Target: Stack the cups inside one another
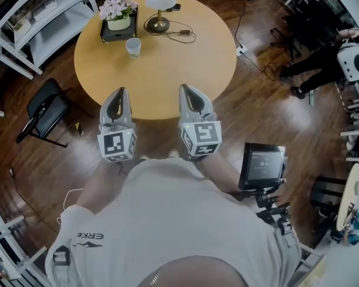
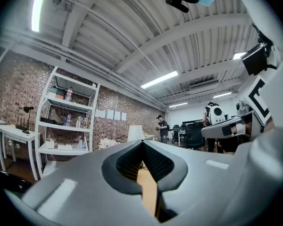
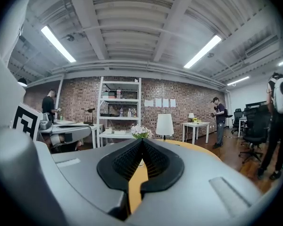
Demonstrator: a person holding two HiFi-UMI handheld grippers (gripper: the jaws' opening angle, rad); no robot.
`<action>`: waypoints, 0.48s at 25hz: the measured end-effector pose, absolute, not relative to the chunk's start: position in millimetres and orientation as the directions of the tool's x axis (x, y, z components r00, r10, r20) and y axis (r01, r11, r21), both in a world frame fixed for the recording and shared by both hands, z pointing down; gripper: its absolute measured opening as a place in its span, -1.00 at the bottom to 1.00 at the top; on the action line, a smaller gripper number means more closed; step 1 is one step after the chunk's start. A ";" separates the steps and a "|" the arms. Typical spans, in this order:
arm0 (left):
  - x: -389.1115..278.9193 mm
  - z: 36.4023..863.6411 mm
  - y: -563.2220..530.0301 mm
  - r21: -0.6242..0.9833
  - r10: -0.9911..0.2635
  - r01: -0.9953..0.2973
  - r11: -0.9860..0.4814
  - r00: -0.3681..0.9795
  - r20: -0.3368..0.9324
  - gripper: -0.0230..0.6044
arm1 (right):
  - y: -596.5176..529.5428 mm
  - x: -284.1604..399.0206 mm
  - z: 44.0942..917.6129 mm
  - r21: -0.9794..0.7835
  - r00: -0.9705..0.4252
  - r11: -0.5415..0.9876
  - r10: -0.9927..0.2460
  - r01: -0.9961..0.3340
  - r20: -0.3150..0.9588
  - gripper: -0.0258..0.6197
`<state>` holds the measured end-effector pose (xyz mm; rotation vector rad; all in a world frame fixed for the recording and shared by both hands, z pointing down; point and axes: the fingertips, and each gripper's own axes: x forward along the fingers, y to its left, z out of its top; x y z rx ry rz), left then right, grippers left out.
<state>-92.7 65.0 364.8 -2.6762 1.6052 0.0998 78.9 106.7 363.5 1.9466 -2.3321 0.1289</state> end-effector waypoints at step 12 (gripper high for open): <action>-86.3 378.9 69.8 0.016 -0.885 -0.885 -0.465 0.464 -0.033 -0.92 | 105.8 77.5 378.4 -0.037 -0.214 0.211 -0.963 -0.977 0.163 -0.88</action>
